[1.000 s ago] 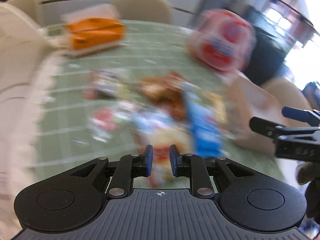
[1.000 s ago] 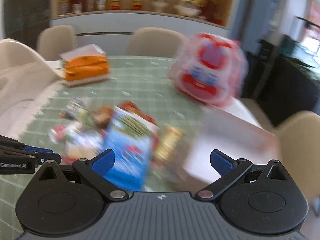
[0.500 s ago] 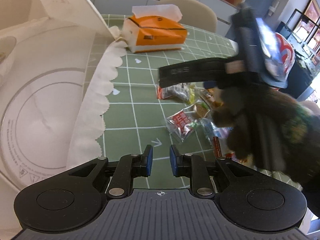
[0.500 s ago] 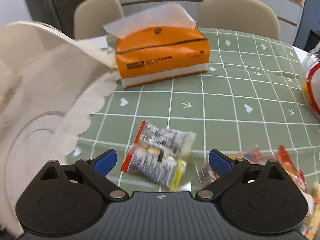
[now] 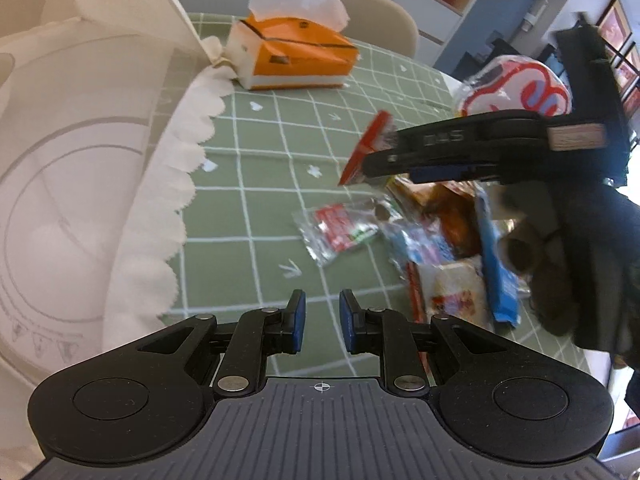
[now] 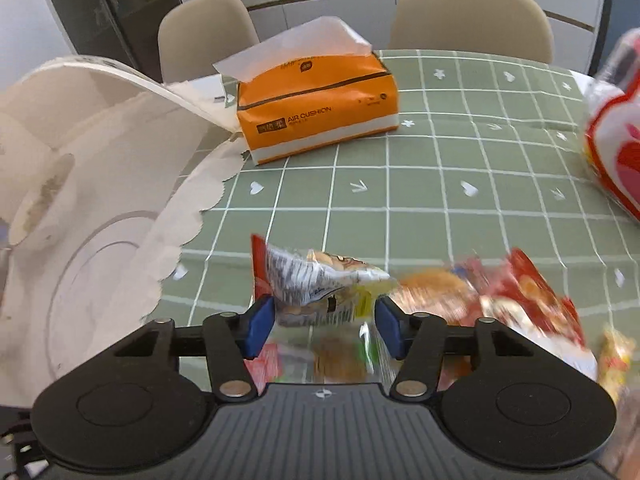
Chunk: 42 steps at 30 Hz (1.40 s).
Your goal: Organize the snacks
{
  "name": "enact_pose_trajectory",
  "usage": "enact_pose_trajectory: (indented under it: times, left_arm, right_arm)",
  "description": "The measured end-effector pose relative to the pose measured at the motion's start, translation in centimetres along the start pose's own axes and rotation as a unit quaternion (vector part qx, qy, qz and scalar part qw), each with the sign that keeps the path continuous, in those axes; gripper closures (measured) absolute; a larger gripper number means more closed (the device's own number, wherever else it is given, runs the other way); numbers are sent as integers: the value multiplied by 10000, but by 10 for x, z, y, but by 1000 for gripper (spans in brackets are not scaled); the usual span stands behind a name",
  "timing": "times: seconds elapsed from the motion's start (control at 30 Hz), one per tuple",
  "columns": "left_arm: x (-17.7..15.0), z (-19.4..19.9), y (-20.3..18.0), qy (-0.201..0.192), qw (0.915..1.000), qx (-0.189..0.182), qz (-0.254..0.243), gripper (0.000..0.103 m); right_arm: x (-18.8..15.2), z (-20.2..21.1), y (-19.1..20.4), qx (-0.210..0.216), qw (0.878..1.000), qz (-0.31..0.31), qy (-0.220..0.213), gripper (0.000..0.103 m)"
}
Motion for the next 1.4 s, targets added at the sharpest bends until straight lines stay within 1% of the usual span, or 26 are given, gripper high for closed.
enact_pose_trajectory:
  times: [0.03,0.07,0.1,0.13,0.27,0.47,0.53,0.57,0.6,0.63,0.67,0.7,0.73,0.8,0.83,0.87,0.9,1.0,1.03,1.1,1.13,1.23,1.27,1.3,1.37,1.4]
  left_arm:
    - [-3,1,-2,17,10000,-11,-12,81]
    - [-6,2,-4,35,10000,-17,-24,81]
    - [-9,3,-7,49,10000,-29,-34,81]
    - [-11,3,-9,62,10000,-48,-39,81]
    - [-21,3,-23,120,9998,-152,-95,81]
    - [-31,-3,-39,138,9993,-297,-161,81]
    - [-27,-4,-39,44,9991,-378,-211,81]
    - [-24,-4,-37,-22,9990,-375,-251,81]
    - [-20,-5,-35,-107,9987,-353,-348,81]
    - [-16,-5,-34,-203,9976,-337,-574,81]
    - [-11,-6,-35,-286,9949,-331,-908,81]
    - [-9,-7,-37,-330,9913,-327,-1231,81]
    - [-5,-9,-41,-335,9851,-335,-1654,81]
    - [5,-17,-48,-310,9714,-233,-2342,81]
    - [11,-23,-51,-281,9659,-125,-2572,81]
    - [21,-31,-54,-239,9629,-10,-2686,81]
    - [31,-37,-54,-188,9647,58,-2625,81]
    - [62,-62,-50,160,9782,-18,-2071,81]
    - [71,-71,-48,232,9807,-75,-1939,81]
    - [80,-88,-45,363,9812,-87,-1892,81]
    - [80,-94,-45,457,9804,-132,-1910,81]
    - [72,-106,-44,934,9749,-496,-1961,78]
    - [69,-104,-46,924,9720,-543,-2093,77]
    - [63,-100,-48,936,9680,-550,-2265,77]
    - [51,-94,-54,890,9590,-358,-2666,77]
    - [44,-93,-60,803,9519,-234,-2948,77]
  right_arm:
    - [-5,12,-2,-10,10000,-23,-64,49]
    - [-9,21,-3,-31,9999,-40,-108,54]
    - [-13,32,-5,-36,9998,-65,-163,77]
    - [-19,45,-7,-50,9997,-99,-223,79]
    - [-39,86,-21,-218,9989,-125,-402,79]
    - [-90,110,-36,-427,9989,-112,-170,79]
    - [-109,113,-37,-508,9986,-140,-80,77]
    - [-118,115,-37,-499,9986,-171,-81,73]
    - [-127,117,-35,-496,9985,-207,-100,64]
    - [-137,118,-33,-508,9983,-248,-113,58]
    - [-144,118,-31,-510,9983,-276,-115,49]
    - [-152,117,-28,-499,9983,-293,-115,47]
    - [-162,115,-25,-474,9984,-291,-96,46]
    - [-178,111,-23,-481,9985,-259,-30,40]
    - [-184,108,-22,-499,9985,-237,-7,38]
    - [-192,106,-21,-524,9984,-201,19,37]
    - [-198,103,-22,-543,9984,-181,44,37]
    - [-211,97,-24,-521,9982,-293,24,35]
    - [-213,98,-25,-491,9982,-333,-63,35]
    - [-214,100,-28,-415,9981,-433,-137,33]
    - [-215,100,-29,-377,9980,-482,-167,33]
    - [-217,101,-31,-265,9979,-540,-224,30]
    - [-217,102,-32,-229,9979,-561,-240,29]
    - [-218,102,-33,-182,9977,-591,-268,28]
    - [-219,103,-35,-61,9972,-657,-348,24]
    - [-219,103,-36,-1,9968,-692,-390,21]
Point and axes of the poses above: each gripper's, at about its wrist camera, not at the fingertips, and z roughly against the way its jaws point, y to its left, x to its top, the point moved 6 cm from there along -z, roughly the way its jaws point, and after that the axes turned 10 degrees about z, right-handed, at the moved point
